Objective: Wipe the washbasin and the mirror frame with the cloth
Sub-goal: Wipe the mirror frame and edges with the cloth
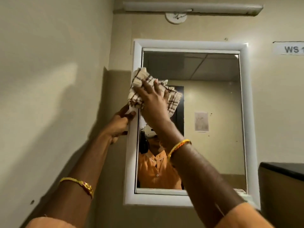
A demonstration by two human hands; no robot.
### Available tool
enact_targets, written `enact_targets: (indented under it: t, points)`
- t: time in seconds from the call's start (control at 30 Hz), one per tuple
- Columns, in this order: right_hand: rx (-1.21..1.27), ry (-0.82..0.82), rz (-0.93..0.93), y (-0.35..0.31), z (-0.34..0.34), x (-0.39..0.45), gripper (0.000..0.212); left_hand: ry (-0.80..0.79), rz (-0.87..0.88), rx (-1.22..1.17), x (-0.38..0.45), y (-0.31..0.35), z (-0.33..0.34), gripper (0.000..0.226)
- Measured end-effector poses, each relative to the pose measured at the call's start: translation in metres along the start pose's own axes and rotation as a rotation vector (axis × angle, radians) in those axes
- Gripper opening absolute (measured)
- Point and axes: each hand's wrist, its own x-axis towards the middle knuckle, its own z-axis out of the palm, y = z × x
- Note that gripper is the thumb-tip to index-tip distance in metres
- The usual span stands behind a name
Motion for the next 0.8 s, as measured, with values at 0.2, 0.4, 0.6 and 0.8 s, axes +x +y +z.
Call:
enact_targets:
  t: [0.2, 0.4, 0.6, 0.8]
  points:
    - [0.059, -0.023, 0.016, -0.01, 0.019, -0.051, 0.075, 0.058, 0.166, 0.051, -0.008, -0.008, 0.007, 0.043]
    - [-0.028, 0.011, 0.058, 0.032, -0.013, -0.026, 0.069, 0.107, 0.132, 0.06, -0.002, -0.012, 0.008, 0.05]
    - [-0.122, 0.119, 0.324, 0.115, -0.066, -0.008, 0.08, 0.169, 0.165, 0.094, -0.003, -0.018, 0.015, 0.05]
    - [-0.132, 0.144, 0.486, 0.163, -0.098, -0.022, 0.083, 0.194, 0.187, 0.125, -0.004, -0.022, 0.022, 0.047]
